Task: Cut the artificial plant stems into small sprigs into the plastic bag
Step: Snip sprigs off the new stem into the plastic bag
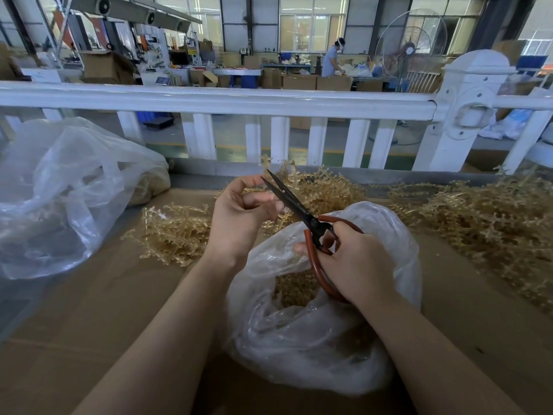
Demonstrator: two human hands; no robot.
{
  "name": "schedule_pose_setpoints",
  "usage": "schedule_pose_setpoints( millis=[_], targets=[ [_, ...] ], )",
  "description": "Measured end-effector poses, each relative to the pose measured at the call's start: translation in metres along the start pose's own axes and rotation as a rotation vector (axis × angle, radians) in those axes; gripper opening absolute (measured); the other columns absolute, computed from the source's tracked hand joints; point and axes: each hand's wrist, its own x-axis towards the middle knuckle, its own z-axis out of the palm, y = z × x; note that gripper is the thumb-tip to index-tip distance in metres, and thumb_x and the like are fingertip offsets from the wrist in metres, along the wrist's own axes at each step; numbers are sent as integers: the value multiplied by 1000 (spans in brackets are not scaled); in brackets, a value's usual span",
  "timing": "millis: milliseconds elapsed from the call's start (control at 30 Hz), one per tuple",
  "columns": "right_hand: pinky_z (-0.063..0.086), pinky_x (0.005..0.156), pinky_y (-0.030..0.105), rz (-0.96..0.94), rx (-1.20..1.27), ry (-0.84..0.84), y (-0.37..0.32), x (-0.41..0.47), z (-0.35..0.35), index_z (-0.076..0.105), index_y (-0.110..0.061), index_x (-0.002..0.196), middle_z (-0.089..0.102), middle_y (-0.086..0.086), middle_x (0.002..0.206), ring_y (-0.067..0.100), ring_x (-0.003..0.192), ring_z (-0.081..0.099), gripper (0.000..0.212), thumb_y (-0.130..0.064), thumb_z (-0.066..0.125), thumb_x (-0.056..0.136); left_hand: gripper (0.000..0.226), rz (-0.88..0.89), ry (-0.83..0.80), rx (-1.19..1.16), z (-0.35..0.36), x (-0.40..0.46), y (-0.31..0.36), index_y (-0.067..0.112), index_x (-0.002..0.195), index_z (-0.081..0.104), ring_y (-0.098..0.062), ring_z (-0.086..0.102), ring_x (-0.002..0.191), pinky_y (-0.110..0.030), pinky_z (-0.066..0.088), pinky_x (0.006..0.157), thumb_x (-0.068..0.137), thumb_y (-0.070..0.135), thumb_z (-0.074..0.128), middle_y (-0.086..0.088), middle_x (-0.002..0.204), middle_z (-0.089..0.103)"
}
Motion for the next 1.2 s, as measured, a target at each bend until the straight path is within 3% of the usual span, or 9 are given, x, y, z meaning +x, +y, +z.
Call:
schedule_pose_setpoints(
  millis=[200,400,467,567,733,833,1033,1133,1200],
  targets=[
    [28,50,8,9,13,-10,0,2,0,45,-34,70,54,-20,63,-5,55,49,60,-94,36,68,40,-9,14,-15,0,1,-1,10,105,59,-13,69,67,-27,55,68,74,-11,73,0,69,72],
    [42,57,7,89,218,-49,-2,0,2,62,-36,93,61,-23,71,-5,70,61,60,-88,51,66,42,-153,56,-76,2,3,-3,10,111,60,-17,73,79,-23,56,67,75,-9,73,-2,81,76],
    [45,62,6,135,356,-45,-3,1,1,66,-34,87,66,-20,68,-6,74,64,47,-78,60,71,43,-243,69,-111,4,2,-5,12,109,60,-14,74,79,-20,52,63,72,-6,75,-3,86,77],
    [45,56,9,250,526,-70,-3,6,-2,69,-29,78,69,-18,67,-3,65,65,23,-50,72,86,39,-326,59,-115,12,-2,-9,16,101,62,-10,71,69,-22,47,62,71,-4,76,-3,84,77],
    [42,45,16,388,824,-107,-3,10,-7,67,-19,65,60,-5,50,5,44,55,28,-36,78,85,36,-331,-12,-116,29,-11,-11,11,100,64,-6,69,61,-16,50,52,74,-13,73,0,70,74],
    [41,46,17,406,819,-132,-2,12,-7,71,-6,77,59,-2,51,7,44,53,29,-33,79,85,36,-356,-46,-173,36,-16,-12,8,98,64,-10,71,61,-17,52,50,74,-16,71,-3,70,74],
    [42,46,14,379,831,-114,-2,11,-6,70,-14,74,60,-7,51,3,44,53,19,-25,75,89,30,-362,-108,-62,33,-14,-10,9,96,67,-7,66,62,-17,46,52,79,-16,65,-3,77,74],
    [40,47,10,339,767,-83,-4,11,-5,69,-18,74,62,-12,51,-2,46,56,17,-22,74,90,18,-371,-123,18,28,-11,-9,13,92,71,-11,62,67,-21,43,58,84,-3,67,-5,85,72],
    [46,52,14,322,706,-74,-4,11,-5,71,-14,79,69,-7,61,1,55,63,14,-23,75,89,6,-355,-117,59,26,-11,-8,16,84,72,-11,61,67,-22,44,61,86,11,72,-6,84,72]
  ],
)
